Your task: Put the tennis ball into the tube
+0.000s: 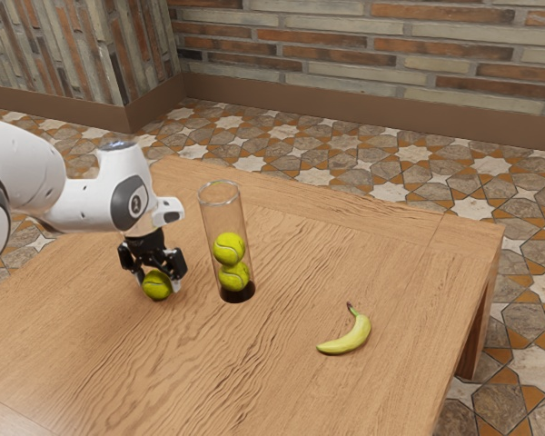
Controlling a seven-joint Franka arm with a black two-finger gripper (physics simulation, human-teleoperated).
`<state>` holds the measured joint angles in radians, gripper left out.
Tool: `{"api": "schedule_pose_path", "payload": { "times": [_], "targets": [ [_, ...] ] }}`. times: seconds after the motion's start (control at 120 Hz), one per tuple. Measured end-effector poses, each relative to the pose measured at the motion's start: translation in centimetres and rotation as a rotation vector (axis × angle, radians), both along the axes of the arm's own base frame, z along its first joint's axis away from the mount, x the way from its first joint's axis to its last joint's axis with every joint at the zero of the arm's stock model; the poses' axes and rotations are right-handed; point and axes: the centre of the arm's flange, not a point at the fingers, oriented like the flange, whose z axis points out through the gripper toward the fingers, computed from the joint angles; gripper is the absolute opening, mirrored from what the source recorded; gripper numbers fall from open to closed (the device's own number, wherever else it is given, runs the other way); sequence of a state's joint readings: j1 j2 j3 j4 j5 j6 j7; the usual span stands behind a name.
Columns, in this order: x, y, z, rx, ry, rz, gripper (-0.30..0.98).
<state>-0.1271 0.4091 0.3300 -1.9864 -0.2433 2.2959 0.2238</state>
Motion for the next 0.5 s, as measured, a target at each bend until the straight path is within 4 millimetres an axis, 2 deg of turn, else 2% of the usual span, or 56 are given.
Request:
{"api": "schedule_pose_path", "payload": {
  "times": [0.4, 0.5],
  "targets": [
    [-0.7, 0.5, -1.5, -0.022, 0.010, -0.002, 0.66],
    [-0.6, 0.5, -1.6, -0.019, 0.005, -0.008, 0.58]
  ]
}}
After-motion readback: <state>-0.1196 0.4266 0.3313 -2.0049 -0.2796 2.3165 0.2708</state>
